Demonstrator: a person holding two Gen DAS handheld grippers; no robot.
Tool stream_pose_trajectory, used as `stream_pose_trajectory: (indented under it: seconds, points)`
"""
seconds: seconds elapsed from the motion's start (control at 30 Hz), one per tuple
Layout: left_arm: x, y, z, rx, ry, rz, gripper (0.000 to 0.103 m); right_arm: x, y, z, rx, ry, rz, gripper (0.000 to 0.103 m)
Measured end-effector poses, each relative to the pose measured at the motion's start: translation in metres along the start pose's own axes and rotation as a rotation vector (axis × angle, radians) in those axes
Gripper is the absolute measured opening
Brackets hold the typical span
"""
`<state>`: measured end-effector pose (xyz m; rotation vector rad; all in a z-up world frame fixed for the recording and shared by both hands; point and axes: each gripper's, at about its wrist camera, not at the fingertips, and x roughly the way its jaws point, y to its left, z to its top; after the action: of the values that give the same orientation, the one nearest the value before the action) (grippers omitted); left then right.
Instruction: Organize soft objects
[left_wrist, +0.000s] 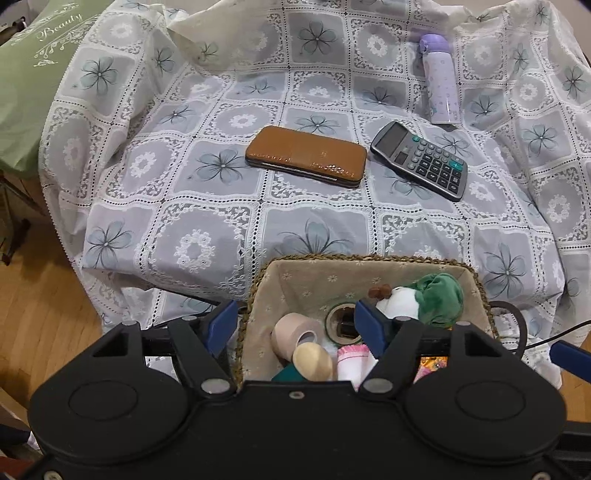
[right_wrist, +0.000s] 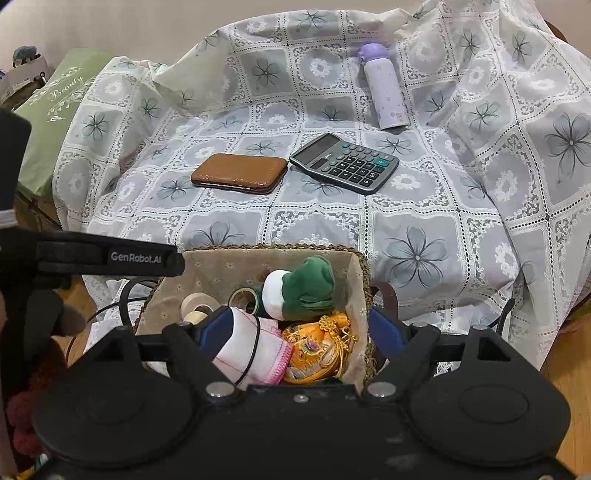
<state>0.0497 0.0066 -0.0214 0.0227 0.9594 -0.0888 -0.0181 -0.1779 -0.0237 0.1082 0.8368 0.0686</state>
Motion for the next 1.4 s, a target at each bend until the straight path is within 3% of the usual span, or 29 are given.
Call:
stream_pose_trajectory:
  seconds: [0.1, 0.97, 1.4]
  points:
    - [-0.002, -0.001, -0.003, 0.008, -0.002, 0.012, 0.081, 0.0, 0.0, 0.0, 0.001, 0.0, -0.003, 0.082]
    - [-0.013, -0.006, -0.033, 0.058, 0.063, 0.001, 0.087, 0.012, -0.009, -0.001, 0.079, 0.064, -0.069, 0.096]
    - [-0.019, -0.005, -0.038, 0.046, 0.064, 0.005, 0.089, 0.017, -0.011, -0.002, 0.099, 0.087, -0.087, 0.099]
